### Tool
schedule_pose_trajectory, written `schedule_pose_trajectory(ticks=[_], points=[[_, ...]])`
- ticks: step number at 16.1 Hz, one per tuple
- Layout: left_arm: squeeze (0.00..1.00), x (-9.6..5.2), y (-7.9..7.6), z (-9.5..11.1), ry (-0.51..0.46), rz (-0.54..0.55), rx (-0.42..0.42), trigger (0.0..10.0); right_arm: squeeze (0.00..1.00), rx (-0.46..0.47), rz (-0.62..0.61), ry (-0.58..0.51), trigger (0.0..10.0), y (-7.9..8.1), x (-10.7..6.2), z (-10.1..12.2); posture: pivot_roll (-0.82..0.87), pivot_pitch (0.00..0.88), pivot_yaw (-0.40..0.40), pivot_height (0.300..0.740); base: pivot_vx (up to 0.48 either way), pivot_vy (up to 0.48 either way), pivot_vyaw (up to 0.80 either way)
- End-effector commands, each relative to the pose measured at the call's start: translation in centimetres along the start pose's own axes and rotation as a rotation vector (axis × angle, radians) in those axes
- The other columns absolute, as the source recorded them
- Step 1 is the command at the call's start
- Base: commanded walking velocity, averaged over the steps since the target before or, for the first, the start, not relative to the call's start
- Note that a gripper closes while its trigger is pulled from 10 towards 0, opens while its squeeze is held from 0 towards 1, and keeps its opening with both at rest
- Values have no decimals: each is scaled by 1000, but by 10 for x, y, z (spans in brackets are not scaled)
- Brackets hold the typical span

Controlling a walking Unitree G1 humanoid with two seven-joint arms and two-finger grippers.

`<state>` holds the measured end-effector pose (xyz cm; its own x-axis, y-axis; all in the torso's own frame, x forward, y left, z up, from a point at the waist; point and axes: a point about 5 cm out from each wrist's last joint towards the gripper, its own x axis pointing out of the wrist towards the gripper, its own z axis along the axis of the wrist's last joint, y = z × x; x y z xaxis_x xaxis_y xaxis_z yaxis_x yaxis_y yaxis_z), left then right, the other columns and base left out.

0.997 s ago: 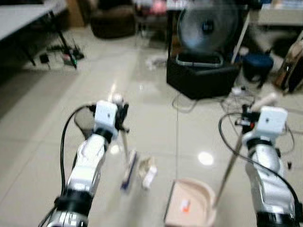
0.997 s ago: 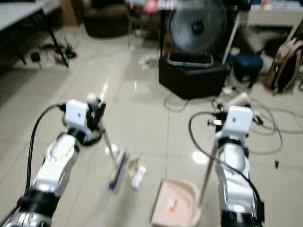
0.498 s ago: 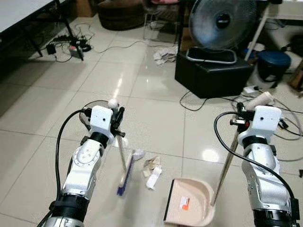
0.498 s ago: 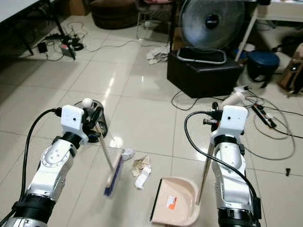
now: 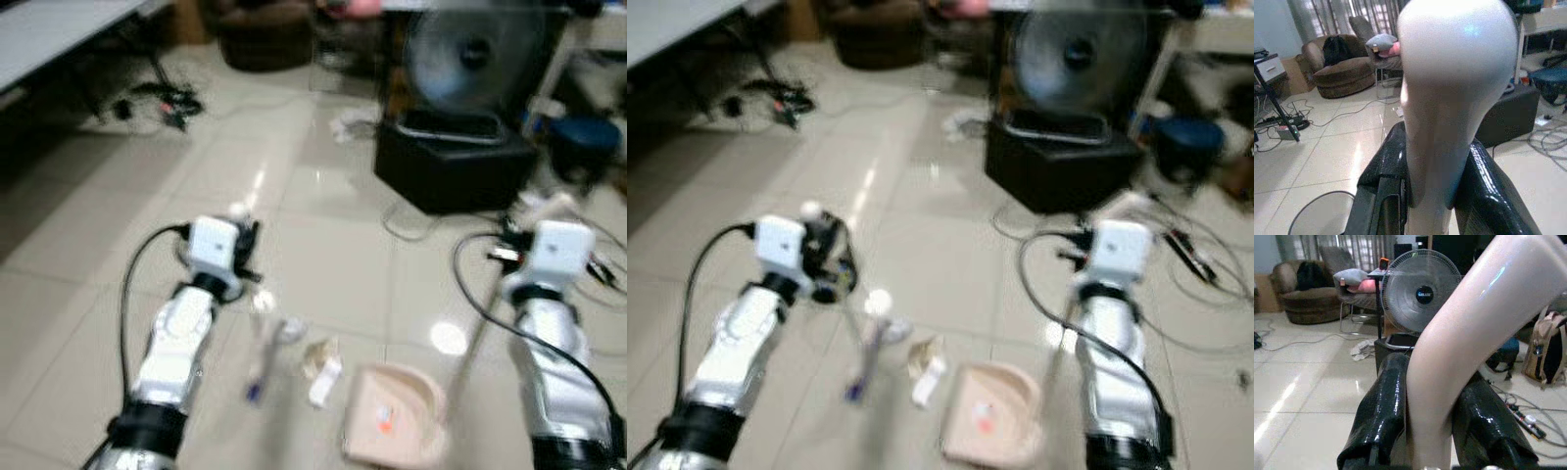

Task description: Sweep floor

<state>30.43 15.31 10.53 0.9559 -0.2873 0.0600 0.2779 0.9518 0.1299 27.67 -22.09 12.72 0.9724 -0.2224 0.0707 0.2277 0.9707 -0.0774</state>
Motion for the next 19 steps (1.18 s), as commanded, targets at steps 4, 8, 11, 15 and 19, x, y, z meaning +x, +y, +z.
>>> schedule_pose_trajectory(ticks=[4,8,11,15,19], points=[[0,0,11,11,-40,27,35,10000,0,15,37,-49,10000,11,5,12,-36,24,58,740,359,0,0],[0,-2,11,10,-39,29,31,10000,0,11,34,-43,10000,9,5,10,-34,26,58,740,264,0,0],[0,-5,15,8,-23,32,64,10000,0,-51,34,-67,10000,10,6,11,-17,41,63,740,0,0,0],[0,-5,18,3,8,39,89,10000,0,-95,10,-84,10000,5,7,6,-3,63,87,740,0,0,0],[0,-4,17,-3,23,30,116,10000,0,-125,-23,-125,10000,-3,14,5,10,91,82,740,0,0,0]])
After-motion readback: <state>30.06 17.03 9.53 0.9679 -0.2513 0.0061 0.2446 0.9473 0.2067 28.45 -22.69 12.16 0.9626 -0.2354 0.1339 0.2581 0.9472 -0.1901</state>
